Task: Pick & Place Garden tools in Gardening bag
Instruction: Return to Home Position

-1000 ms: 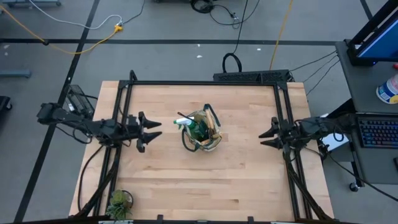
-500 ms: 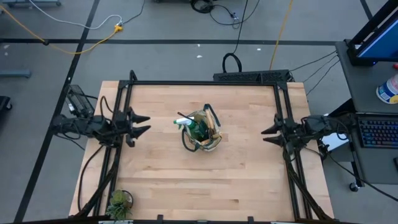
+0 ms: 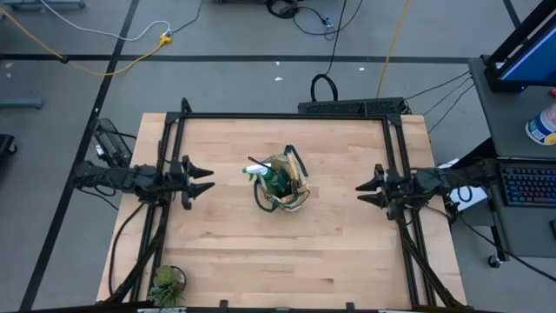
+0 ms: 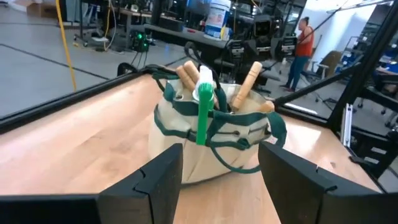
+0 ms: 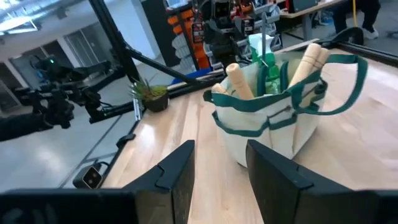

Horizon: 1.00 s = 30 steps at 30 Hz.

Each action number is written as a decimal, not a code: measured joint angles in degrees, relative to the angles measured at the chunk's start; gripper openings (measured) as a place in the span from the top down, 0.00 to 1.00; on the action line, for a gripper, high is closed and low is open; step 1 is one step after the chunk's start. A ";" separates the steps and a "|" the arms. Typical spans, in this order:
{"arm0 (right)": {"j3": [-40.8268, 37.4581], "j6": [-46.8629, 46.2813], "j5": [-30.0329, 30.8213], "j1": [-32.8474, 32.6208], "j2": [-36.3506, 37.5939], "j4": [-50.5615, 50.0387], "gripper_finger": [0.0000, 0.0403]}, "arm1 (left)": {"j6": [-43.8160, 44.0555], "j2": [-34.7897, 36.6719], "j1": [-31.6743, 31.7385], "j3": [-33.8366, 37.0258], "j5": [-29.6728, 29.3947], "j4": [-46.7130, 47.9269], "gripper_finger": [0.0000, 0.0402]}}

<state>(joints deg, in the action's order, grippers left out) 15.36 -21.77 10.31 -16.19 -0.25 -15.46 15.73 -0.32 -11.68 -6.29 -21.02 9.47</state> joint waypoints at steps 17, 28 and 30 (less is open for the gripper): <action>-7.79 -3.02 1.64 0.00 0.01 7.07 0.67 | -1.03 -0.04 0.00 1.73 1.64 -0.15 0.46; -8.35 6.46 4.76 0.00 -0.02 7.51 0.67 | -0.66 -0.04 0.00 1.73 1.60 -0.10 0.46; -8.37 8.26 4.68 0.00 -0.02 7.43 0.67 | -0.14 -0.04 0.00 1.73 1.53 -0.12 0.46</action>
<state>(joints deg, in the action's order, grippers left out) 6.98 -13.51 14.98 -16.19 -0.27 -8.02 15.58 -0.36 -11.68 -4.56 -19.49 9.34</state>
